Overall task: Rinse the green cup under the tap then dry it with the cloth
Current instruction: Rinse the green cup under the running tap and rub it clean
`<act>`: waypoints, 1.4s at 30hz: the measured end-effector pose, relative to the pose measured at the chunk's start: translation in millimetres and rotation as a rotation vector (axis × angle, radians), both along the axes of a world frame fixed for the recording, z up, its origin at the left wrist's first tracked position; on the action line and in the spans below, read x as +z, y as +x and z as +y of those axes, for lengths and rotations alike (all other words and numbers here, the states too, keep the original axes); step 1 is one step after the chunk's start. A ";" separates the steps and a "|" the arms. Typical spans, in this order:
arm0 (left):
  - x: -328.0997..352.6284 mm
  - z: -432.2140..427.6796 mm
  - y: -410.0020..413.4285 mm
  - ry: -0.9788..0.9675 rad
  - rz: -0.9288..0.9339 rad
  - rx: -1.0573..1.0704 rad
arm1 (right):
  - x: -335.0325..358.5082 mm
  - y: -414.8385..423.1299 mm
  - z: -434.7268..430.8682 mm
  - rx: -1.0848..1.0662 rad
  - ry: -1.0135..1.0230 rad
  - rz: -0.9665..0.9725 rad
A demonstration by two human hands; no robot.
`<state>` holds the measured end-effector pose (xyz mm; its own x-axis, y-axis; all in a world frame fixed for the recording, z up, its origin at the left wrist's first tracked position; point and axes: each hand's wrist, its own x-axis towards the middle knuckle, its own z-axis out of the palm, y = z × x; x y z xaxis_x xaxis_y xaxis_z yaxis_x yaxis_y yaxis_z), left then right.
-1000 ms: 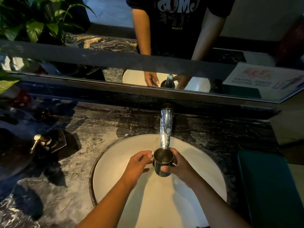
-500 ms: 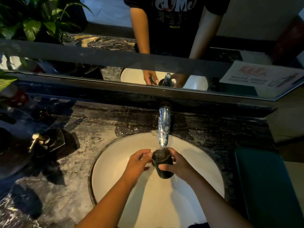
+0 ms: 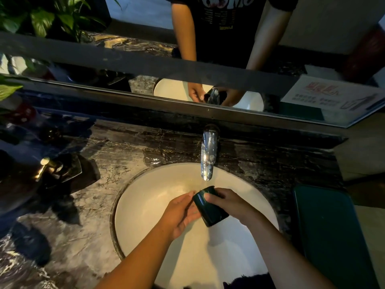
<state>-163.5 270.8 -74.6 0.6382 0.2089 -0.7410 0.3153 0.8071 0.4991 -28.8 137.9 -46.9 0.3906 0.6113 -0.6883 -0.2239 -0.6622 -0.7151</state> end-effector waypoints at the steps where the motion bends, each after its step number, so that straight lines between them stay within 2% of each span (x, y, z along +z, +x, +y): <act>1: 0.5 -0.1 0.6 -0.021 -0.005 0.016 | 0.6 0.5 1.1 -0.005 -0.004 0.003; 14: 9.9 12.2 13.1 -0.049 -0.076 0.056 | 15.7 1.2 11.8 -0.053 0.064 0.009; 22: 11.2 12.5 2.3 0.076 0.045 -0.155 | -11.8 -16.8 8.4 -0.150 0.142 0.017; 28: 5.4 21.3 -3.4 0.110 0.054 -0.050 | -19.2 -24.0 22.4 -0.110 0.205 0.069; 32: 12.0 24.0 10.5 0.232 0.037 -0.089 | -24.3 -16.8 17.9 -0.156 0.215 -0.063; 35: 8.4 23.4 14.1 0.261 0.023 -0.094 | -23.7 -17.6 12.0 -0.105 0.178 -0.130; 37: 6.1 21.4 13.8 0.294 0.043 -0.124 | -24.8 -16.3 12.9 -0.150 0.179 -0.163; 39: 1.5 19.4 12.3 0.322 0.077 -0.112 | -27.0 -14.0 15.5 -0.188 0.171 -0.160; 42: -2.4 19.5 10.4 0.331 0.108 -0.082 | -28.5 -15.4 17.7 -0.111 0.163 -0.100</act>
<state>-153.1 290.3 -77.0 0.5845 0.4000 -0.7060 0.4378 0.5771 0.6894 -44.3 155.6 -75.4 0.5229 0.6608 -0.5384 -0.2120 -0.5110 -0.8330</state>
